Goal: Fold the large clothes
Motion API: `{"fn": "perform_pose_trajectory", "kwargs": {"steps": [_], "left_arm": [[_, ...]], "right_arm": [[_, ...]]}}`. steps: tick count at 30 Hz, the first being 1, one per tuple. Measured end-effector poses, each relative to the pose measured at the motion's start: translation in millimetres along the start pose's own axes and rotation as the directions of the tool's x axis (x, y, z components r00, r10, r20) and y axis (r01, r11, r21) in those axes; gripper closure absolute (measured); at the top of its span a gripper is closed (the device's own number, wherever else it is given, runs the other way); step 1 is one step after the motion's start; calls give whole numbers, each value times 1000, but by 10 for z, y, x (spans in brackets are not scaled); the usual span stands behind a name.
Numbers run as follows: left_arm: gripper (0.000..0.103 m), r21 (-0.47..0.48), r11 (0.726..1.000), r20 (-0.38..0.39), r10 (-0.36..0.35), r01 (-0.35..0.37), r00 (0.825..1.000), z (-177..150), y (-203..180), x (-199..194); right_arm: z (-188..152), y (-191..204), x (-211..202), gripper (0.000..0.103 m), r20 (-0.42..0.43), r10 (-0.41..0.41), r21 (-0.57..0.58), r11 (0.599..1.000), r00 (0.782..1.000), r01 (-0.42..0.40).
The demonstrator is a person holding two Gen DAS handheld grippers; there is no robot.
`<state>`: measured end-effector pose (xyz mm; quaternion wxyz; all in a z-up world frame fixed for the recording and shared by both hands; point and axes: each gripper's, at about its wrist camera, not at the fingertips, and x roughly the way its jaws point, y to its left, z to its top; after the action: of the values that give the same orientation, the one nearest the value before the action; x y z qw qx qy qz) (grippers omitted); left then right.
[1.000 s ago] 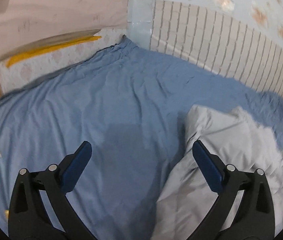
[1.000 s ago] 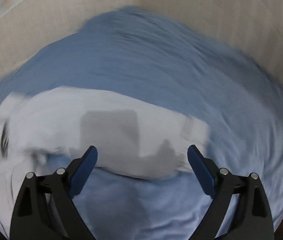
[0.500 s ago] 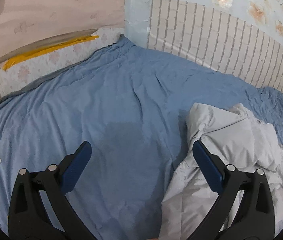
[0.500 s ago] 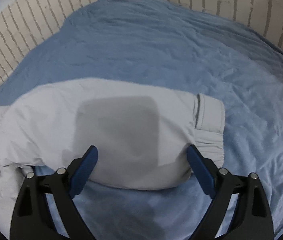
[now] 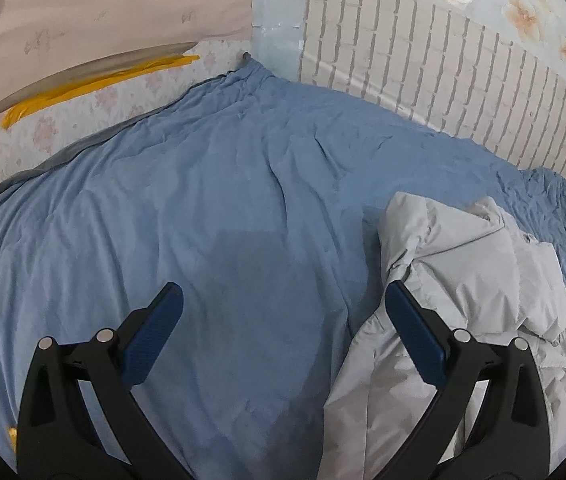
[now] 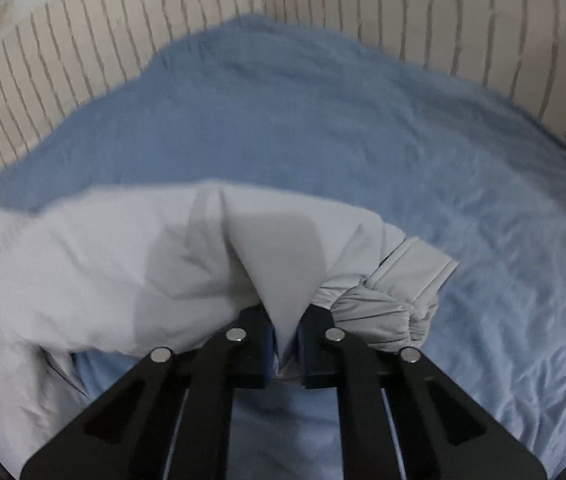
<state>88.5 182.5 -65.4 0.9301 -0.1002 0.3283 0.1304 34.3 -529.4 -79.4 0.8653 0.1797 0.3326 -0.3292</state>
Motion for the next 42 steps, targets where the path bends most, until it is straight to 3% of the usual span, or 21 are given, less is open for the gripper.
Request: {"fn": "perform_pose_trajectory", "kwargs": {"steps": [4, 7, 12, 16, 20, 23, 26, 27, 30, 32, 33, 34, 35, 36, 39, 42], "left_arm": [[3, -10, 1000, 28, 1, -1, 1000, 100, 61, -79], [3, -9, 1000, 75, -15, 16, 997, 230, 109, -215], [3, -4, 997, 170, -74, 76, 983, 481, 194, -540], [3, -20, 990, 208, -130, 137, 969, 680, 353, -781], [3, -27, 994, 188, -100, 107, 977, 786, 592, -782], [3, -119, 983, 144, -121, 138, 982, 805, 905, -674], [3, -176, 974, 122, -121, 141, 985, 808, 1120, -596], [3, -172, 977, 121, -107, 127, 987, 807, 1146, -586], [3, -160, 980, 111, -98, 115, 989, 783, 1156, -539], [3, -154, 980, 98, -111, 125, 989, 769, 1120, -496], [3, -146, 981, 94, -112, 125, 989, 774, 1091, -479], [3, -136, 983, 91, -111, 123, 990, 767, 1060, -467], [3, -125, 985, 89, -110, 121, 990, 760, 1026, -462], [3, -114, 987, 88, -108, 118, 990, 743, 981, -447], [3, -91, 989, 87, -111, 119, 990, 729, 888, -443], [3, -70, 990, 87, -117, 124, 989, 702, 800, -456]], "right_arm": [[215, 117, -504, 95, 148, 47, -2, 999, 988, -47], [330, 442, -982, 95, 273, 97, -93, 993, 957, -74], [281, 1201, -1493, 95, 349, 281, -275, 943, 894, -189], [149, 1901, -1687, 95, 295, 418, -375, 878, 859, -299], [-60, 2685, -1713, 94, 147, 550, -409, 791, 822, -456], [-369, 3299, -1733, 91, 44, 597, -468, 721, 801, -512], [-733, 3863, -1651, 90, -96, 593, -510, 660, 799, -551], [-867, 4036, -1634, 90, -134, 574, -528, 648, 808, -548], [-1129, 4320, -1657, 90, -151, 503, -619, 623, 851, -478], [-1203, 4303, -1729, 91, -137, 498, -647, 610, 856, -458], [-1197, 4266, -1774, 83, -142, 513, -649, 597, 846, -472], [-1163, 4232, -1828, 38, -174, 556, -638, 565, 813, -523], [-1100, 4167, -1886, 12, -181, 577, -636, 549, 796, -543], [-1072, 4102, -2007, 2, -150, 593, -657, 538, 791, -528], [-982, 3985, -2341, 2, -57, 619, -734, 506, 783, -453], [-831, 3724, -2598, 2, 21, 640, -738, 529, 768, -420]]}}
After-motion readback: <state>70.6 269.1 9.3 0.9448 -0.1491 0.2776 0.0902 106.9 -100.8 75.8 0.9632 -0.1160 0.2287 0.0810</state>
